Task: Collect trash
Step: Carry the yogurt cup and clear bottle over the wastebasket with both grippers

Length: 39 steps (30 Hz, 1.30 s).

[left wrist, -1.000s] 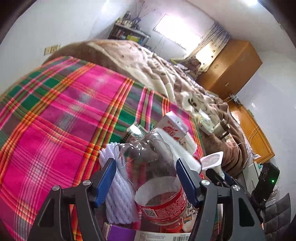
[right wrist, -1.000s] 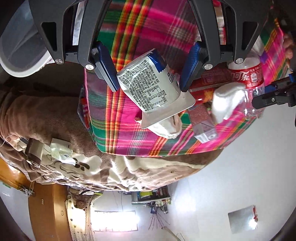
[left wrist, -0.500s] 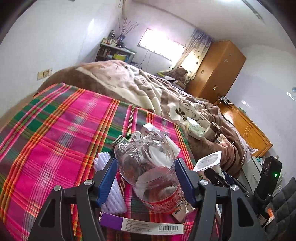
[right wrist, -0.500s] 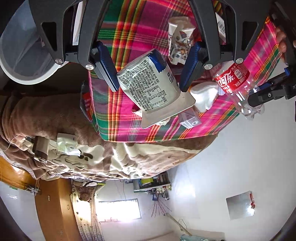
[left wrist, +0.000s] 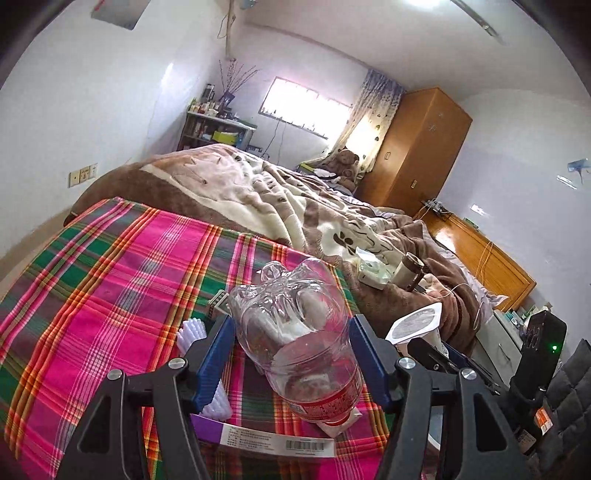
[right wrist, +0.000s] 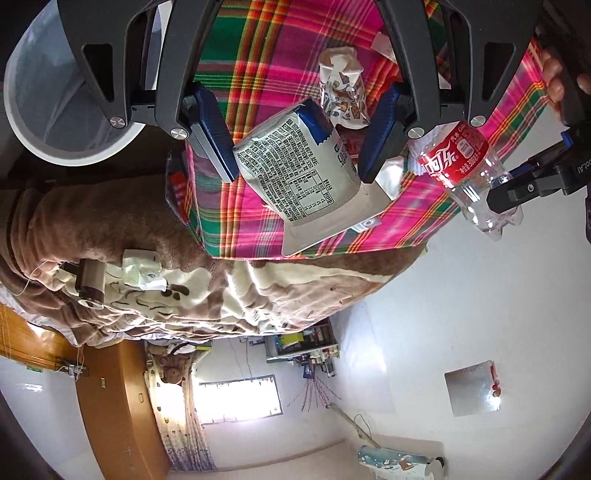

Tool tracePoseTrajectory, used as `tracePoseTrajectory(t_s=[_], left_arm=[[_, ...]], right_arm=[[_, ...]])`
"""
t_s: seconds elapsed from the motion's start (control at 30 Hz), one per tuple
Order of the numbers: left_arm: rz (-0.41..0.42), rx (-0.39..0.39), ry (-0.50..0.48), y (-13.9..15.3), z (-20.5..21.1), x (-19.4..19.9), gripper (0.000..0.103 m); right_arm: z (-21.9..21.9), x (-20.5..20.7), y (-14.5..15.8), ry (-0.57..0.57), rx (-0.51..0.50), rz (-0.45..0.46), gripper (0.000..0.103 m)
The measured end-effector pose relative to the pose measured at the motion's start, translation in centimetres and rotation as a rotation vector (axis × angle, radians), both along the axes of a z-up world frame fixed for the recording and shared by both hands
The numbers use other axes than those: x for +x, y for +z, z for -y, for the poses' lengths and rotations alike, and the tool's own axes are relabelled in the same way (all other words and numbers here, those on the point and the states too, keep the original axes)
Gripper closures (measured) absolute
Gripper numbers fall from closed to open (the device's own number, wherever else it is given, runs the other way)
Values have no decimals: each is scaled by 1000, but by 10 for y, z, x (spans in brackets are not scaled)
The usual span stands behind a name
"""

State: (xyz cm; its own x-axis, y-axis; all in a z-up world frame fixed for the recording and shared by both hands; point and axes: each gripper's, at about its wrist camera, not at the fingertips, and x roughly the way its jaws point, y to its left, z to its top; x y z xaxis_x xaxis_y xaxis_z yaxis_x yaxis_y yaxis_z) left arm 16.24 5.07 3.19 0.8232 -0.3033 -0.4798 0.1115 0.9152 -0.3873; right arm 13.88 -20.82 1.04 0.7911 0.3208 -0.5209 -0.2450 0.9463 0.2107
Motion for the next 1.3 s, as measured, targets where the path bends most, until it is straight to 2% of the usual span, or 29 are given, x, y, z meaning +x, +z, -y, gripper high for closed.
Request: tracePoseTrajectory(t_s=[0.13, 0.33, 0.7, 1.0, 1.3], left_arm=[[30, 32, -21, 12, 14, -10, 38], [65, 32, -89, 24, 41, -22, 38], [77, 41, -241, 27, 111, -25, 38], [57, 38, -350, 16, 174, -15, 38], [44, 100, -423, 2, 228, -5, 38]], right_arm=[[6, -9, 8, -13, -2, 29, 35], [27, -25, 19, -59, 9, 64, 35], [77, -49, 23, -194, -28, 84, 35], [123, -57, 11, -321, -55, 35, 35], [153, -55, -15, -379, -65, -74, 35]])
